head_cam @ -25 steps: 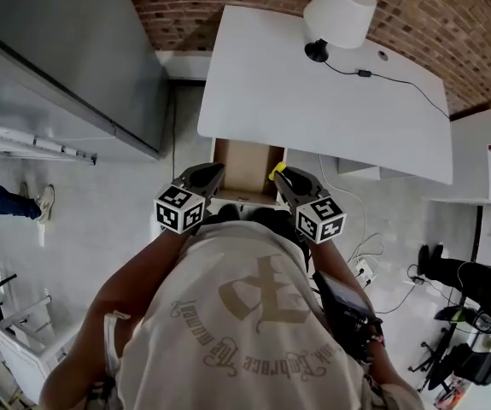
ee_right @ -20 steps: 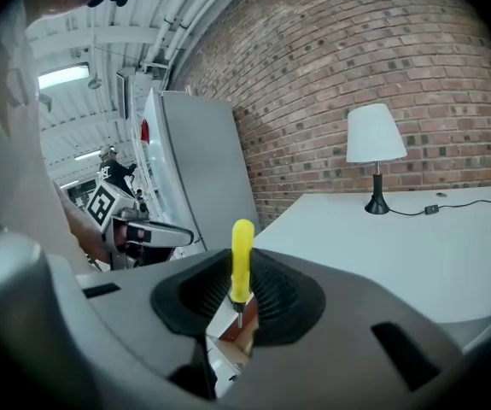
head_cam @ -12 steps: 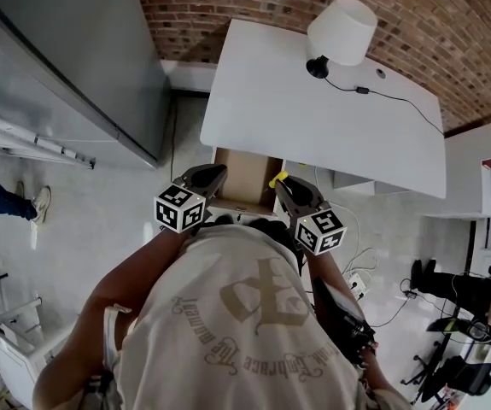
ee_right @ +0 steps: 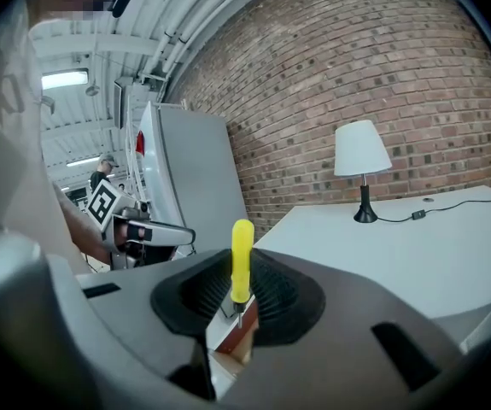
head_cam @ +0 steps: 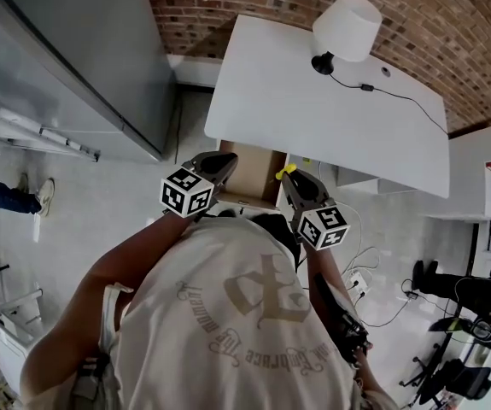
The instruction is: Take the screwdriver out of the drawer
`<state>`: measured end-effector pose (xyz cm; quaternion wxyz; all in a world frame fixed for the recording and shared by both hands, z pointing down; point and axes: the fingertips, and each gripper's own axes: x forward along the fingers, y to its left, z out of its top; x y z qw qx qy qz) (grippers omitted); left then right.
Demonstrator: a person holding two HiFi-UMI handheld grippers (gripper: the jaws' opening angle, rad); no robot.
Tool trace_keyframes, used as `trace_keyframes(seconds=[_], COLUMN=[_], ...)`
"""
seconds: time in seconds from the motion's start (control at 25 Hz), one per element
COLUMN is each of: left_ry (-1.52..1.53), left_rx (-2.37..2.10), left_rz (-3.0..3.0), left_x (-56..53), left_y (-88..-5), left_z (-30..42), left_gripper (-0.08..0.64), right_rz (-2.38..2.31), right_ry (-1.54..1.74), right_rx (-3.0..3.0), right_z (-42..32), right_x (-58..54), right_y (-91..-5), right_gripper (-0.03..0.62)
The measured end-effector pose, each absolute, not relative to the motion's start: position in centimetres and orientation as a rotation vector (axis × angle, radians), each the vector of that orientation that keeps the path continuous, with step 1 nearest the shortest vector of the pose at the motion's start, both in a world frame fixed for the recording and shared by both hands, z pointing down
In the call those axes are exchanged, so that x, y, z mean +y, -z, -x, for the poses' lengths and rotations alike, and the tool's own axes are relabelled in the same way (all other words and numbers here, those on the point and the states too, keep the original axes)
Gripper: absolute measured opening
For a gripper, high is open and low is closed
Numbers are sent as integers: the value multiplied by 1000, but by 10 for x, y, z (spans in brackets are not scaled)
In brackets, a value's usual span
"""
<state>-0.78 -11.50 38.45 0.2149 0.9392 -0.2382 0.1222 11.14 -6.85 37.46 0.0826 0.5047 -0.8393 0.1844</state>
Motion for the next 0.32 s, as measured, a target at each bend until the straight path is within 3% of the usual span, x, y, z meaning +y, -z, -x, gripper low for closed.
trace_keyframes(seconds=[0.32], left_ry=[-361], left_rx=[-624], left_rz=[-2616], left_x=[-121], left_y=[-390], left_z=[-1], left_gripper=[14], right_rz=[-1549], right_ry=[-582], right_rx=[-2474], right_z=[-122], right_x=[-67], right_y=[-383], right_gripper=[57])
